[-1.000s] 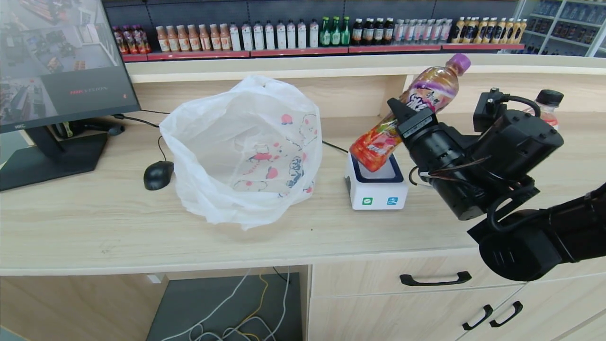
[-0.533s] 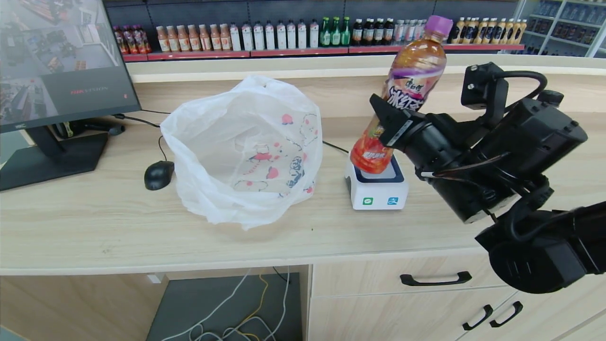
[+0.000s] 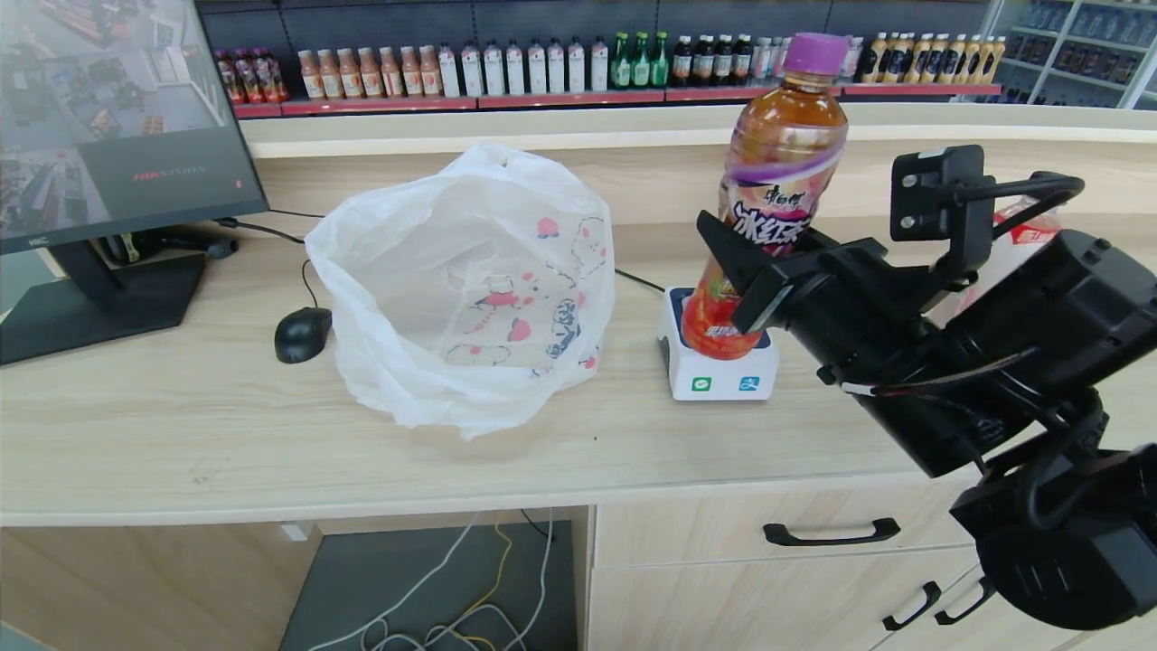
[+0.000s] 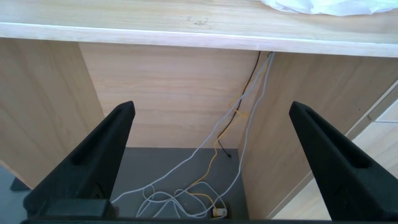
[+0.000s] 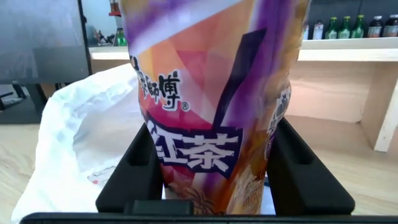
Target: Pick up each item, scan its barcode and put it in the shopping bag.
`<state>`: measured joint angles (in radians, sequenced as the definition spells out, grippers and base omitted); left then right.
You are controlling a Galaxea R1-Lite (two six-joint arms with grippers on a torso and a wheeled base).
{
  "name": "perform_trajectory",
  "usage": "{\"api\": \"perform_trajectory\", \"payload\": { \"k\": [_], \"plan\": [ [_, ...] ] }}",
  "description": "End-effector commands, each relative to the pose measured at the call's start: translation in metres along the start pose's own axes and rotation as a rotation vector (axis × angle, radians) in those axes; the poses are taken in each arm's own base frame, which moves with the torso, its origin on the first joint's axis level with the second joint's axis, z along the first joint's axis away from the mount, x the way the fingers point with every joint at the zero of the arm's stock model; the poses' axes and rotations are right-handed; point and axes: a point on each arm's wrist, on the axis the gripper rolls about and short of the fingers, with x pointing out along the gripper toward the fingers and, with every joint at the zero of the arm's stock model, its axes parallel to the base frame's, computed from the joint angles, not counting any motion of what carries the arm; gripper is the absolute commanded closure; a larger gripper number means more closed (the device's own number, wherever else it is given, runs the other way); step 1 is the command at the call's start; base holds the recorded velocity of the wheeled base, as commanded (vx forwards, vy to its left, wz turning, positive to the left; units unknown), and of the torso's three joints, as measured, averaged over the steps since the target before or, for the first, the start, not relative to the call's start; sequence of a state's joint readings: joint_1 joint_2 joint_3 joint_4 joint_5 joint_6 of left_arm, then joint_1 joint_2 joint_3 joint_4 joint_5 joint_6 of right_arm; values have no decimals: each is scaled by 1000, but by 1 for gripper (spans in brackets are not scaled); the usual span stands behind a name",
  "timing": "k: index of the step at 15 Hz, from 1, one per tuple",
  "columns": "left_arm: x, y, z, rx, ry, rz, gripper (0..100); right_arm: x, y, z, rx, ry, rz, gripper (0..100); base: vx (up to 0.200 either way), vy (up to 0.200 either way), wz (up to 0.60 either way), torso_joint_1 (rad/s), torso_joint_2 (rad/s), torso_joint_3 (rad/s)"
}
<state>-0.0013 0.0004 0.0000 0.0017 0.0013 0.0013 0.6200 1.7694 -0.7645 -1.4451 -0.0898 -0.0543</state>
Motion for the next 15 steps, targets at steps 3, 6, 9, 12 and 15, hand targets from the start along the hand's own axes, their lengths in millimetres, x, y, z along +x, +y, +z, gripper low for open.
{"api": "perform_trajectory", "payload": {
  "k": [3, 6, 9, 12, 15],
  "plan": [
    [0, 0, 0, 0, -1, 0, 0, 0, 6, -6, 3, -2, 19, 100, 0, 0, 0, 0, 0, 0],
    [0, 0, 0, -1, -1, 0, 0, 12, 6, -2, 5, -47, 10, 100, 0, 0, 0, 0, 0, 0],
    [0, 0, 0, -3, -1, 0, 0, 18, 7, -1, 9, -69, 9, 100, 0, 67, 0, 1, 1, -1],
    [0, 0, 0, -4, -1, 2, 0, 21, 6, 3, 11, -88, 3, 100, 0, 200, 0, 1, -1, 4],
    [0, 0, 0, -4, -1, 2, 0, 22, 5, 4, 13, -95, 2, 100, 0, 200, 0, 4, 1, 1]
  ]
}}
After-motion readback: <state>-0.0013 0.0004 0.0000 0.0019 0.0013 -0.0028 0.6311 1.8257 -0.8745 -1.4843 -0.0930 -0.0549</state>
